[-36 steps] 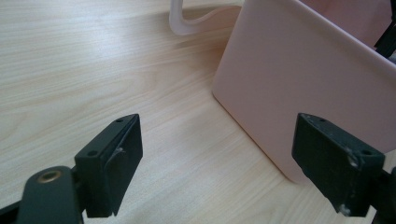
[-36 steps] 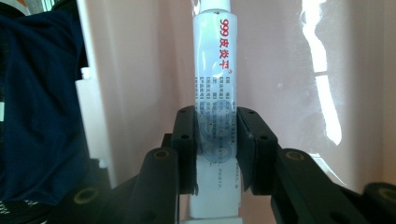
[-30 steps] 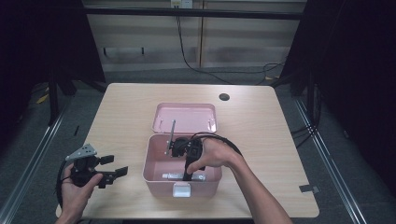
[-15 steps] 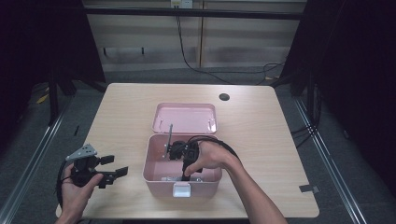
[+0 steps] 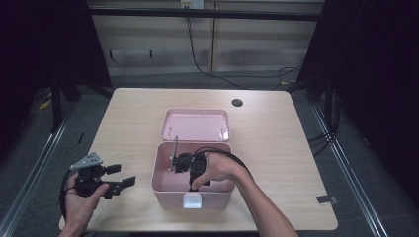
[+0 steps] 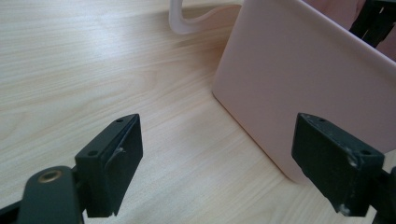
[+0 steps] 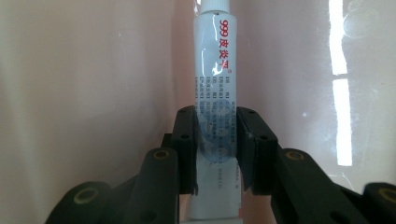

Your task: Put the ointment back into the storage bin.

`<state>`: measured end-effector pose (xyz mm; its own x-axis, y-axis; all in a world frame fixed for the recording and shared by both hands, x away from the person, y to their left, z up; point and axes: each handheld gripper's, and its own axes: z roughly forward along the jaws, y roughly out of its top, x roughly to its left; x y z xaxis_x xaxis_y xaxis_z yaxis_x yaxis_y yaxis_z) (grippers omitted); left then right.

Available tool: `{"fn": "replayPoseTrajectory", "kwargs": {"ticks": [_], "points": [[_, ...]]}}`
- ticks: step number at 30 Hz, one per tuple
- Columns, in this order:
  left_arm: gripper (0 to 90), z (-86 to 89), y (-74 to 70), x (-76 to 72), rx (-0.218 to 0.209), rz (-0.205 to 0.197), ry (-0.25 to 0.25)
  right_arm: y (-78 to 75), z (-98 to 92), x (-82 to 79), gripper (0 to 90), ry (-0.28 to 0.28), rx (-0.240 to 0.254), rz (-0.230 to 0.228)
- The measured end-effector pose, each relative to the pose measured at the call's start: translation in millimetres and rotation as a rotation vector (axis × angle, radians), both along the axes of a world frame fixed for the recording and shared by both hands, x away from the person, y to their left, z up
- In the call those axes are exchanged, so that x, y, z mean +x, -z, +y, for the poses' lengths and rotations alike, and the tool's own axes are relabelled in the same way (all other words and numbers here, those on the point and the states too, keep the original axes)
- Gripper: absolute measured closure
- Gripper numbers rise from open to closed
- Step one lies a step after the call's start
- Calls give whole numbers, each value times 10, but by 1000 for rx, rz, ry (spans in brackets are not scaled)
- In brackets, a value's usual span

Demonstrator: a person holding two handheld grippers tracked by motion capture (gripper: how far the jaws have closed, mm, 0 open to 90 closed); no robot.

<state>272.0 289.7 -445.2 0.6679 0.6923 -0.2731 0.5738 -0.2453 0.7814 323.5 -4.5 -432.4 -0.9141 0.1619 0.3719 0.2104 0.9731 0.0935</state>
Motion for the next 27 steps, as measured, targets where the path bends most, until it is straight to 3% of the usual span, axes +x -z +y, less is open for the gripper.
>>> {"fn": "replayPoseTrajectory", "kwargs": {"ticks": [16,27], "points": [[166,4,-2,-1,1,1,-1,136,64,5,706,-10,-25,13],[166,4,-2,0,1,1,-2,233,148,-11,706,-38,-15,18]]}}
